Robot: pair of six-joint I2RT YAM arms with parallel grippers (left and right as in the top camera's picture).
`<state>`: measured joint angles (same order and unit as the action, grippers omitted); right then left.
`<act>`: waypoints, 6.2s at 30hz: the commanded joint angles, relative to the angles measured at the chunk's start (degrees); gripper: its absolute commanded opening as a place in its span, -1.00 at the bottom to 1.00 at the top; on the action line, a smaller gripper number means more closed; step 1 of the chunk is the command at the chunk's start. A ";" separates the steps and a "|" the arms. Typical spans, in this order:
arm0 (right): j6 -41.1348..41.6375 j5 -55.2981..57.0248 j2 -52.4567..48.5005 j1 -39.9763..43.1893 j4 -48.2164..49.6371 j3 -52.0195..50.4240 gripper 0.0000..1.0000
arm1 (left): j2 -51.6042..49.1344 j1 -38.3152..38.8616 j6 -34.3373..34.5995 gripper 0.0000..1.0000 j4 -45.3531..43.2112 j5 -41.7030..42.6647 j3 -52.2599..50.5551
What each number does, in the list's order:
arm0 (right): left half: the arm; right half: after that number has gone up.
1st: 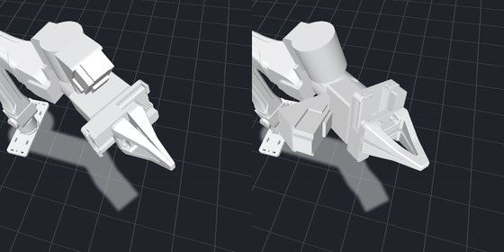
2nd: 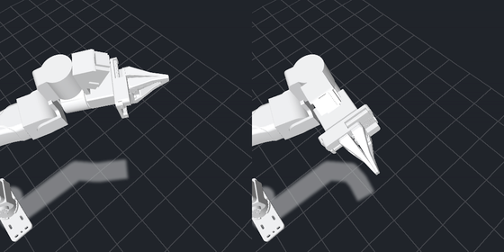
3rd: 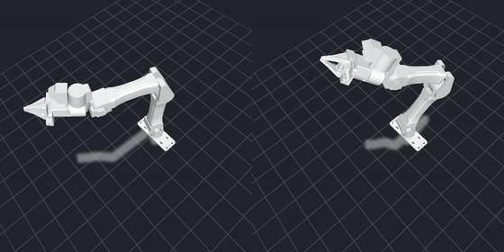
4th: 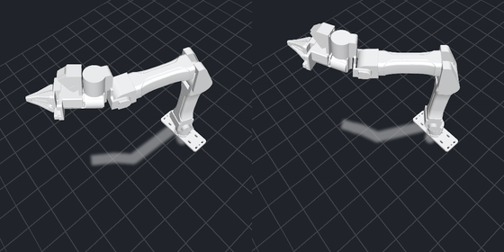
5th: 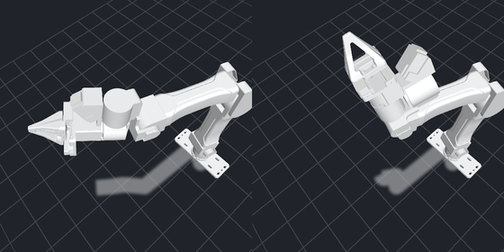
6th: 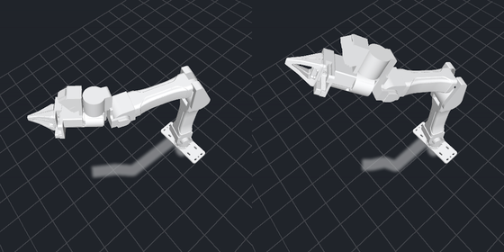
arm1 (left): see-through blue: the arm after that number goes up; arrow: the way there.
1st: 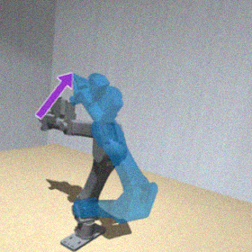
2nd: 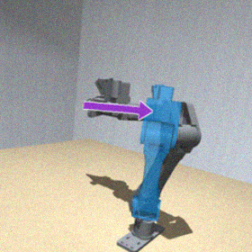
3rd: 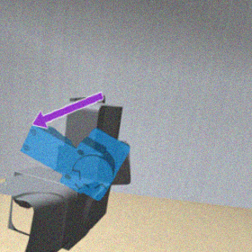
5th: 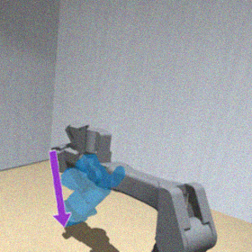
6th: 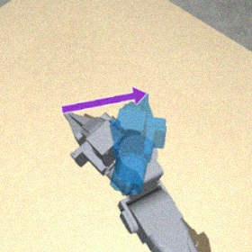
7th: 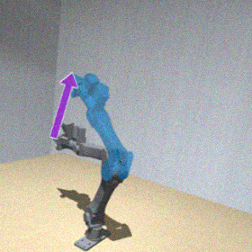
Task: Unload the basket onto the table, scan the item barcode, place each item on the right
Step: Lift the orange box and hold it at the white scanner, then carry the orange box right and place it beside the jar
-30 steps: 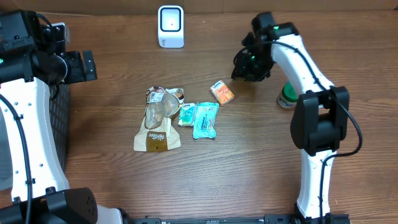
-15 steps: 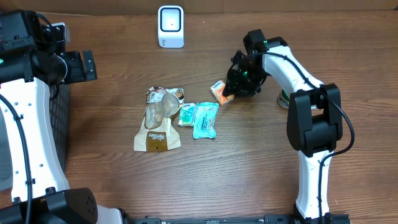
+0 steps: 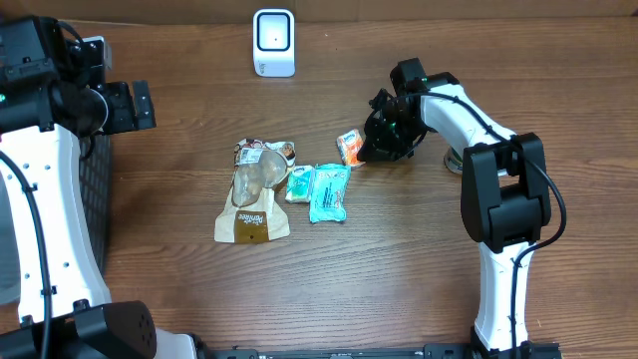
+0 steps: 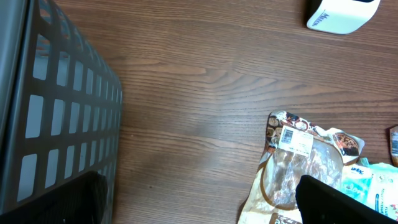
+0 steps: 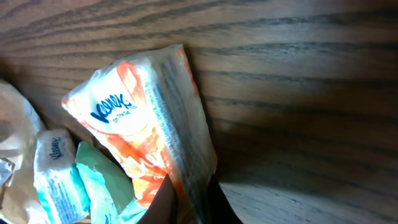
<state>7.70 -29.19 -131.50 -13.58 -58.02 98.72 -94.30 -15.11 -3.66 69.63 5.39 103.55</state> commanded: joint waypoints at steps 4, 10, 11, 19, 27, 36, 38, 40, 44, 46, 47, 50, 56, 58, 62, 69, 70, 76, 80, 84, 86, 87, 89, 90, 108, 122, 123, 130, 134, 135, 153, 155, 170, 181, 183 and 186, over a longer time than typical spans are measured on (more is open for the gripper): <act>0.76 -4.31 2.16 1.38 -2.34 -0.15 -0.92 | -0.15 -0.24 -1.49 0.99 0.00 0.00 0.74; -2.03 -15.63 8.41 3.13 -5.90 3.91 -0.92 | -0.15 -0.24 -1.49 0.99 0.00 0.00 0.74; -2.03 -18.36 9.51 3.28 -5.70 4.15 -0.92 | -0.15 -0.24 -1.49 0.99 0.00 -0.02 0.74; -5.92 -44.15 14.36 3.39 -4.35 4.31 -0.92 | -0.15 -0.24 -1.49 0.99 0.00 -0.02 0.74; -6.14 -60.76 14.49 3.37 -4.31 4.31 -0.92 | -0.15 -0.24 -1.49 0.99 0.00 0.00 0.74; -6.03 -55.04 14.49 3.37 -4.72 4.31 -0.92 | -0.15 -0.24 -1.49 0.99 0.00 -0.02 0.74; -5.62 -50.31 14.49 3.32 -5.38 4.31 -0.92 | -0.15 -0.24 -1.49 0.99 0.00 -0.02 0.74; -4.28 -46.88 14.49 3.30 -5.53 4.31 -0.92 | -0.15 -0.24 -1.49 0.99 0.00 -0.02 0.74; -1.38 -41.16 14.49 3.04 -5.53 4.31 -0.92 | -0.15 -0.24 -1.49 0.99 0.00 0.00 0.74; 0.68 -37.31 14.49 2.93 -5.57 4.46 -0.92 | -0.15 -0.24 -1.49 0.99 0.00 -0.02 0.74; 1.77 -34.80 14.49 2.75 -5.64 4.74 -0.92 | -0.15 -0.24 -1.49 0.99 0.00 0.00 0.74; 3.69 -26.34 14.49 2.36 -7.89 7.30 -0.92 | -0.15 -0.24 -1.49 0.99 0.00 0.00 0.74; 9.84 1.38 14.45 0.24 -17.00 23.61 -0.93 | -0.15 -0.24 -1.49 0.99 0.00 0.00 0.74; 11.85 11.47 14.36 -1.18 -17.77 29.77 -0.93 | -0.15 -0.24 -1.49 0.99 0.00 0.00 0.74; 10.95 27.10 13.73 -5.27 -14.14 37.44 -0.92 | -0.15 -0.24 -1.49 0.99 0.00 -0.02 0.74; 0.02 50.90 9.22 -12.48 4.79 37.38 -0.92 | -0.15 -0.24 -1.49 0.99 0.00 0.00 0.74; -5.57 51.69 7.21 -13.53 9.38 37.38 -0.92 | -0.15 -0.24 -1.49 0.99 0.00 0.00 0.74; -23.82 51.65 -1.31 -15.47 23.56 37.38 -0.92 | -0.15 -0.24 -1.49 0.99 0.00 -0.02 0.74; -32.81 51.65 -7.17 -16.20 32.41 37.38 -0.92 | -0.15 -0.24 -1.49 0.99 0.00 -0.02 0.74; -42.82 51.67 -12.33 -16.72 41.33 37.38 -0.92 | -0.15 -0.24 -1.49 0.99 0.00 0.00 0.74; -48.13 51.65 -14.60 -17.31 44.78 37.38 -0.92 | -0.15 -0.24 -1.49 0.99 0.00 0.00 0.74; -50.60 51.69 -15.67 -17.70 46.10 37.38 -0.92 | -0.15 -0.24 -1.49 0.99 0.00 0.00 0.74; -56.43 51.67 -17.55 -18.73 47.78 37.38 -0.92 | -0.15 -0.24 -1.49 0.99 0.00 -0.02 0.74; -58.60 51.65 -18.18 -19.10 48.00 37.38 -0.92 | -0.15 -0.24 -1.49 0.99 0.00 0.00 0.74; -60.50 54.93 -19.08 -20.11 48.52 37.38 -0.92 | -0.15 -0.24 -1.49 0.99 0.00 -0.02 0.74; -49.88 55.95 -15.93 -20.11 48.11 37.38 -0.92 | -0.15 -0.24 -1.49 0.99 0.00 0.00 0.74; -47.58 55.41 -14.56 -20.09 47.04 37.40 -0.92 | -0.15 -0.24 -1.49 0.99 0.00 -0.02 0.74; -32.50 46.12 -3.08 -19.67 31.12 37.40 -0.92 | -0.15 -0.24 -1.49 0.99 0.00 0.00 0.74; -16.50 37.94 4.85 -18.12 17.29 37.40 -0.92 | -0.15 -0.24 -1.49 0.99 0.00 -0.02 0.74; -12.48 36.17 6.67 -17.53 13.73 37.40 -0.92 | -0.15 -0.24 -1.49 0.99 0.00 0.00 0.74; 6.03 27.36 14.95 -1.49 -28.28 26.86 -0.92 | -0.15 -0.24 -1.49 0.99 0.00 0.00 0.74; 6.05 27.28 14.95 -0.28 -26.95 22.21 -0.92 | -0.15 -0.24 -1.49 0.99 0.00 -0.02 0.74; 5.81 28.50 14.95 5.40 -9.42 -3.54 -0.92 | -0.15 -0.24 -1.49 0.99 0.00 0.00 0.74; 5.81 30.21 14.95 6.91 -8.26 -5.16 -0.67 | -0.15 -0.24 -1.49 0.99 0.00 -0.02 0.74; 5.81 30.25 14.95 6.91 -8.37 -5.16 -0.56 | -0.15 -0.24 -1.49 0.99 0.00 -0.02 0.74; 5.81 31.06 14.95 6.91 -8.24 -5.16 -0.26 | -0.15 -0.24 -1.49 0.99 0.00 -0.02 0.74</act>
<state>13.61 0.64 -116.55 -6.79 -66.65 93.82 -94.30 -15.11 -3.66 69.65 5.39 103.55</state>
